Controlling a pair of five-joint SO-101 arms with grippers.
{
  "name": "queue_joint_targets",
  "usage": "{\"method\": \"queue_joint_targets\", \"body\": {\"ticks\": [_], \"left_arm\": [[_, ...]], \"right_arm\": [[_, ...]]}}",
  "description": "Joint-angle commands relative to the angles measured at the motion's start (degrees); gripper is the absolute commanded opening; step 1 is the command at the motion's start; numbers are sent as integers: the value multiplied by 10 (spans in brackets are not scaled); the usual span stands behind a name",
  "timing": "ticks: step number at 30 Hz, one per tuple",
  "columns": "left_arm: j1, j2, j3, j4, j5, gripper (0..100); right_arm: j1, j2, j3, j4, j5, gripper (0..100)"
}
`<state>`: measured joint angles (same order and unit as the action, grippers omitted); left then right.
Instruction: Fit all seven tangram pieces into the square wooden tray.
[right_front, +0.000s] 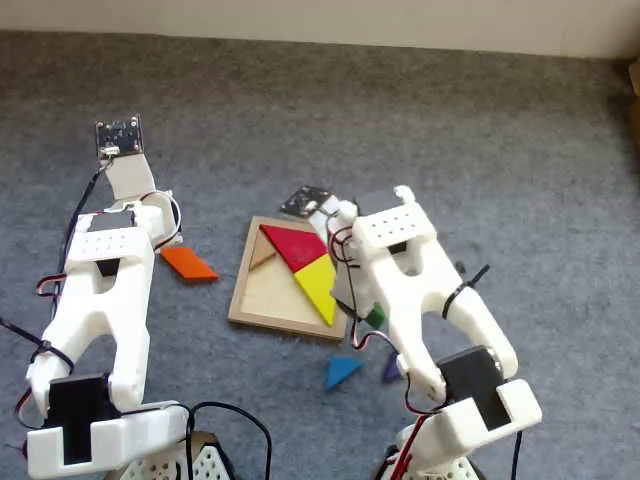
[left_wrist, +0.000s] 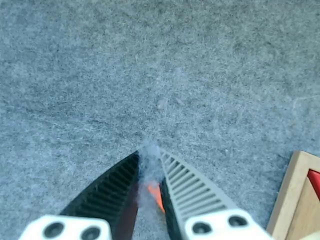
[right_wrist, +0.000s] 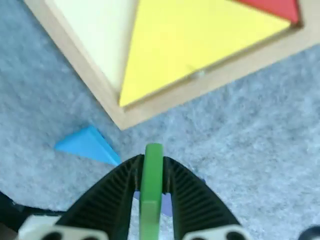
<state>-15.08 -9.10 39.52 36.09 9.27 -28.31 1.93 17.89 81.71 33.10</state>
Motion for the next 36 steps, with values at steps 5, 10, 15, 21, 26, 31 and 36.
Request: {"method": "queue_joint_targets", "body": {"ticks": [5,10,15,21,26,31,36], "left_arm": [[-16,-22,-7,-8,-5,50],[-31,-23,-7,-7,-4,50],[-44,-23,-7,-7,-3,50],[-58,-22,-8,-9,-2,50],[-58,-22,-8,-9,11,50],[-58,-22,-8,-9,12,50],[-58,-22,-8,-9,12,50]], "right_arm": [[-68,-6,-72,-49,-127,5],[-113,-4,-77,-120,-180,5],[-131,0,-73,-217,-185,5],[-138,1,-71,-311,-187,5],[-159,49,-57,-359,-229,5],[-163,123,-58,-368,-229,6],[-163,127,-69,-368,-229,10]]}}
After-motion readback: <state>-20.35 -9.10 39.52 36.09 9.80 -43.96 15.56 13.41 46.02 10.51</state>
